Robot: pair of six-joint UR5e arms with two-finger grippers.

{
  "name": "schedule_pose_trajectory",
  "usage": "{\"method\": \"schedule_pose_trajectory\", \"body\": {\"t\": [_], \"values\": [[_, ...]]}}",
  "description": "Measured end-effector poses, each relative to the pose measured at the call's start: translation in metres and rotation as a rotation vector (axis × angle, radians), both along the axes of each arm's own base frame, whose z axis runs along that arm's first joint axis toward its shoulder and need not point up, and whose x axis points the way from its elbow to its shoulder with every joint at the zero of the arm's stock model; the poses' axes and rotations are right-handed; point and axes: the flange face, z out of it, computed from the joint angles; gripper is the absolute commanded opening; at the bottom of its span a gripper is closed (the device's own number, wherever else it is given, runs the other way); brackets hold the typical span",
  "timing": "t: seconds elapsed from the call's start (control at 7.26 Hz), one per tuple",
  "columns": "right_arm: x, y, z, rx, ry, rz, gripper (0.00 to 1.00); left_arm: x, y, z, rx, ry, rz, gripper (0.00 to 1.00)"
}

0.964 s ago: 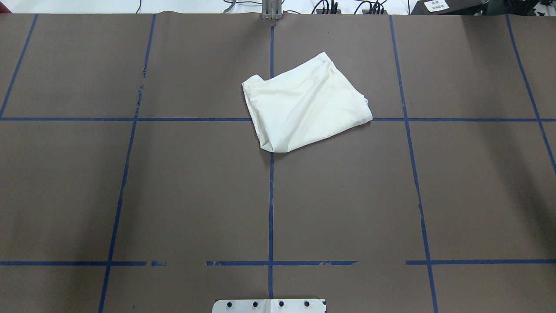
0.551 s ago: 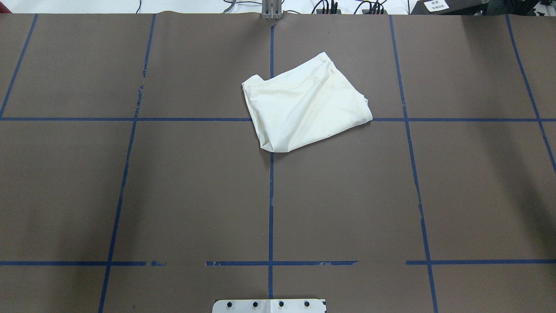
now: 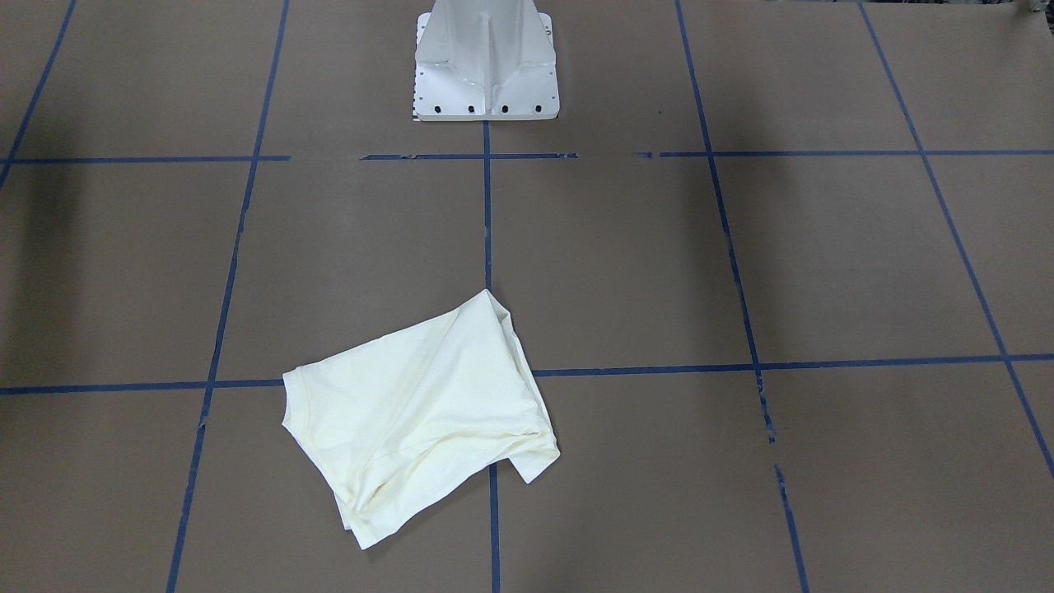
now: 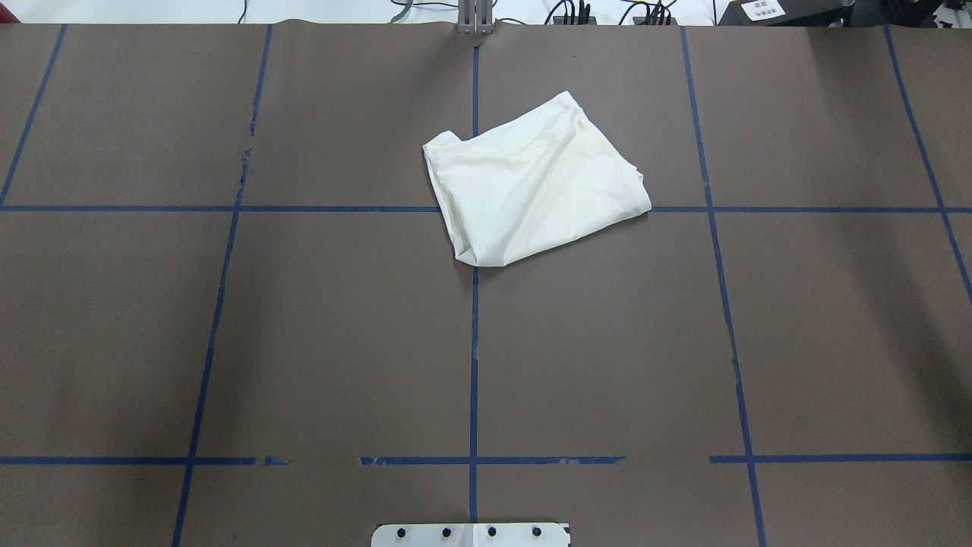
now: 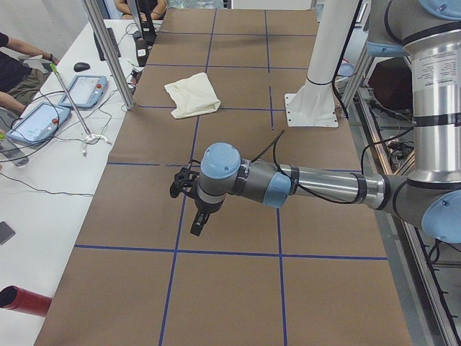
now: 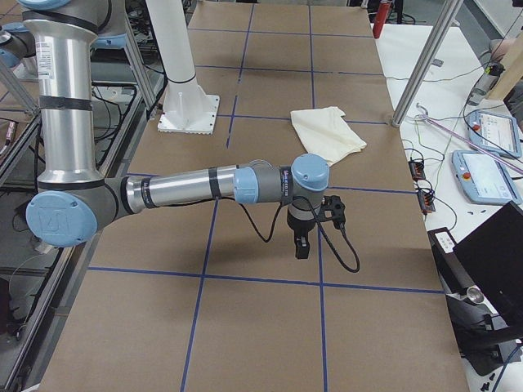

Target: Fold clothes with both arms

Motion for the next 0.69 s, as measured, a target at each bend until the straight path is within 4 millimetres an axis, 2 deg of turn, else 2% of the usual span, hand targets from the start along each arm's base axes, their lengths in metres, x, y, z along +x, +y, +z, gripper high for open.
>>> {"method": "schedule_pose_trajectory", "body": {"t": [0.69], "values": [[-0.0054, -0.0086, 0.0048, -0.012, -0.007, -0.006, 1.0, 0.0009, -0.0013, -0.007, 0.01, 0.012, 0.003, 1.0]]}}
